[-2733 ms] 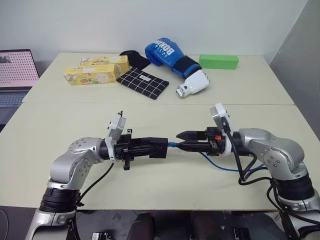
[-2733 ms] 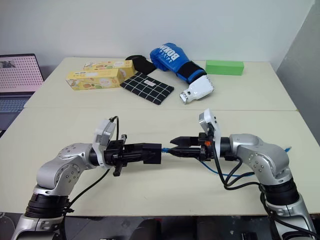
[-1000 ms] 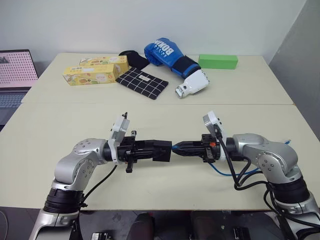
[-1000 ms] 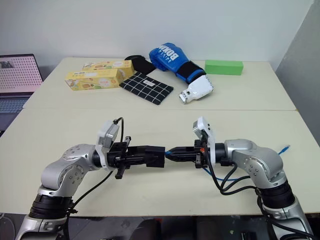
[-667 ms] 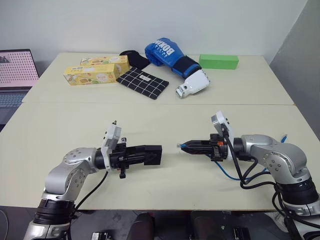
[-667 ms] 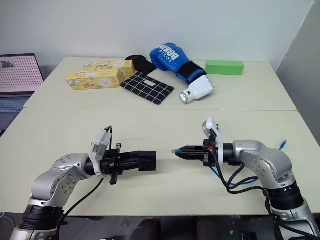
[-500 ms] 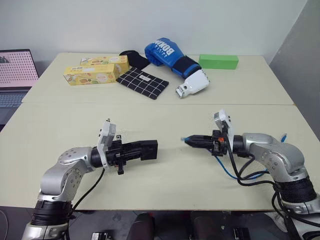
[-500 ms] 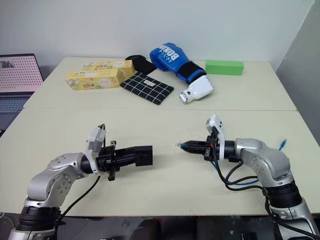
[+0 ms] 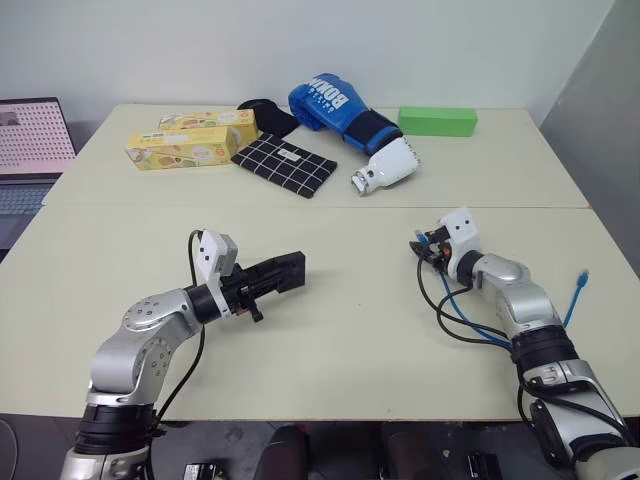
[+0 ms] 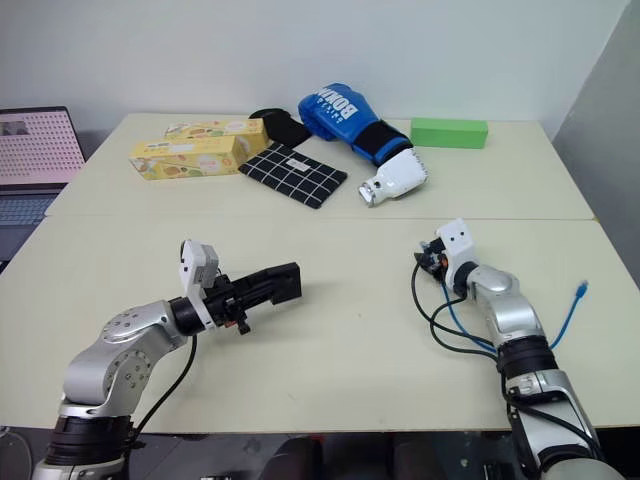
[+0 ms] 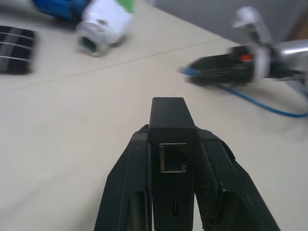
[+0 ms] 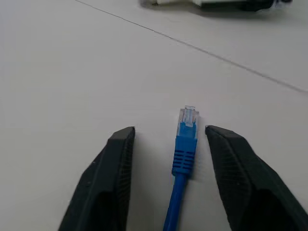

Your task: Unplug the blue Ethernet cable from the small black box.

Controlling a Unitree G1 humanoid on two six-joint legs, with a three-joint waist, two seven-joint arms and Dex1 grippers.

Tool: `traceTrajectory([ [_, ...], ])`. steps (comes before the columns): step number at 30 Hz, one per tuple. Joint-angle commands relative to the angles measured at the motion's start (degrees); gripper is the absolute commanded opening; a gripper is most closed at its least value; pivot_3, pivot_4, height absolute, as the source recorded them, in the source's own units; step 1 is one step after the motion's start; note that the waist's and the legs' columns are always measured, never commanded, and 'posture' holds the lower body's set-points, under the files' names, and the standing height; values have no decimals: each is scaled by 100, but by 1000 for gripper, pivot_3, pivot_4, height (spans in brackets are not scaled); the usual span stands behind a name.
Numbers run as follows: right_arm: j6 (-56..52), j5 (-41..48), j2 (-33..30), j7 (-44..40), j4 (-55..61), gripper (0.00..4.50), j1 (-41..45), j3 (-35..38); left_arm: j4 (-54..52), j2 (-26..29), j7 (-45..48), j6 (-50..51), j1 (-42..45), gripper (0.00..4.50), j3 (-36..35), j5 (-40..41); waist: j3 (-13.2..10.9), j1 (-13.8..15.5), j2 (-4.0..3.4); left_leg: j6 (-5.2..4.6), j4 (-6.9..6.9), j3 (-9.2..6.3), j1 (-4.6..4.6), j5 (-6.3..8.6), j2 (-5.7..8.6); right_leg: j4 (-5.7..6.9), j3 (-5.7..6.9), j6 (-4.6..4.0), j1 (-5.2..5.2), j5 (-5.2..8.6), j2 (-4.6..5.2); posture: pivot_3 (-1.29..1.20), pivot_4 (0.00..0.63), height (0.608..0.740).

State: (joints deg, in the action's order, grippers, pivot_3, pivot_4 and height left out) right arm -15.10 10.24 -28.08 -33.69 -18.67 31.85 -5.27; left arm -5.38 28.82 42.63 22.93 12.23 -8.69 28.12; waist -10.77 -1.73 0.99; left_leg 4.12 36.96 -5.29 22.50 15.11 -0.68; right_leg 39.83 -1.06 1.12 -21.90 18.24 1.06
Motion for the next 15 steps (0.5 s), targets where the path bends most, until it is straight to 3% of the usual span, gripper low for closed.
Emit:
traceTrajectory([
  [1,-113,547,-246,-906,1549,3457,-108,75,425,-354,-1041,-1014,230,774,-431,-622,0,4,0,0,0,0,5,0,-1,2,0,0,-8,0,1,0,150,740],
  [8,-828,881,128,-1166,2956,3613,-53,-457,1443,-993,-2166,-2396,546,774,-474,-1456,2,-6,3,1,4,-8,10,-1,1,8,6,0,-11,-1,6,0,150,740],
  [12,-1072,830,325,-1188,3156,3613,-29,-721,2332,-1089,-2163,-3512,701,774,-439,-1737,3,6,3,3,6,-10,14,-2,7,7,11,0,-12,-1,5,0,150,740],
  [15,-1146,758,282,-1320,3221,3613,-21,-910,2778,-1158,-2011,-3654,740,774,-420,-1635,3,12,4,3,8,-12,17,-2,8,7,12,0,-13,-1,6,0,150,740],
])
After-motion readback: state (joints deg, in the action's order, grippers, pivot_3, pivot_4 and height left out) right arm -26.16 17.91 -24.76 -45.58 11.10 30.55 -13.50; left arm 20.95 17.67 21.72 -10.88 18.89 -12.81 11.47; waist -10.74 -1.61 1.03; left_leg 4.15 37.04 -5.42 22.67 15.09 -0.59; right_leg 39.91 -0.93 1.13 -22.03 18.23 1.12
